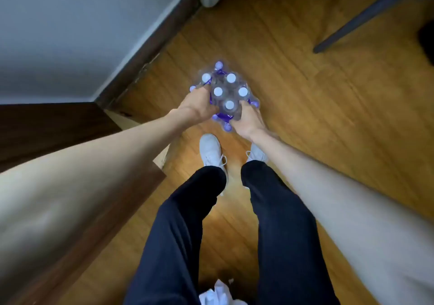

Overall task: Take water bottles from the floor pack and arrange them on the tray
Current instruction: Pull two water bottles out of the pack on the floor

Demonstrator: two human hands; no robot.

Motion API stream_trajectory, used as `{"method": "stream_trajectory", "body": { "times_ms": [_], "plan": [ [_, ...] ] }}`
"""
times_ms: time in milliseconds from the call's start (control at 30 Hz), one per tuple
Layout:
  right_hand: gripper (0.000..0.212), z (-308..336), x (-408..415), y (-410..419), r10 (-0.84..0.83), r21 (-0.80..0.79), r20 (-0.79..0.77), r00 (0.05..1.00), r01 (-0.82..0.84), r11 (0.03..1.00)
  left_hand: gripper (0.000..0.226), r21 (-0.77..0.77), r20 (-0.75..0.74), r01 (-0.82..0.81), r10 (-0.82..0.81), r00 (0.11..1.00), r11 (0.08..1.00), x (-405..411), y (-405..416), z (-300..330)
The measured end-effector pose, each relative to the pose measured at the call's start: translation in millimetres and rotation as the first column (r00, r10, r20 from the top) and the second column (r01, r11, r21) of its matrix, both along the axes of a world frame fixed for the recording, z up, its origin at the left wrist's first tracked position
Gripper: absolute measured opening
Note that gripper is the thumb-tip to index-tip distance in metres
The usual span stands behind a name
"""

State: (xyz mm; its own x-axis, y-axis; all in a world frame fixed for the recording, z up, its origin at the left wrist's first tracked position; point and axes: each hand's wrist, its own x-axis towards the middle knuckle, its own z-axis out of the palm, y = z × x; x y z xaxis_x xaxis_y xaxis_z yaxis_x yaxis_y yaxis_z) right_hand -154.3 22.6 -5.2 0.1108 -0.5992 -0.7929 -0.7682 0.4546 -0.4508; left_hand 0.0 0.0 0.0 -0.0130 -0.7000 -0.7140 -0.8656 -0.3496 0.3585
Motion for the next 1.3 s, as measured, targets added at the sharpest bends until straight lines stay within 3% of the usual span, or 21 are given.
{"method": "stream_trajectory", "body": {
  "times_ms": [167, 400, 700, 1033, 1300],
  "plan": [
    [0.062, -96.1, 11.6, -17.3, 0.1, -0.061, -0.073, 0.992, -0.105, 0.993, 0.046, 0.003, 0.043, -0.007, 0.007, 0.999, 1.0, -7.3, -20.4, -76.7],
    [0.043, -153.6, 23.6, -19.4, 0.426, -0.144, -0.158, 0.891, -0.447, 0.883, 0.071, -0.059, 0.053, 0.1, -0.097, 0.994, 0.993, -11.5, -20.8, -144.6],
    [0.03, -166.7, 27.2, -16.0, 0.455, -0.279, -0.259, 0.852, -0.517, 0.81, 0.048, -0.192, 0.108, 0.114, -0.095, 0.99, 0.975, -14.2, -23.3, -171.9],
    [0.016, -124.3, 9.6, -6.4, 0.369, -0.289, -0.212, 0.905, -0.419, 0.861, 0.039, -0.213, 0.043, 0.079, -0.071, 0.997, 0.974, -16.6, -13.5, -130.2],
    [0.02, 9.5, 1.5, -0.5, 0.278, -0.294, -0.22, 0.935, -0.336, 0.895, 0.041, -0.251, -0.045, -0.039, 0.029, 0.999, 0.967, -20.7, 2.4, 13.8]
  ]
}}
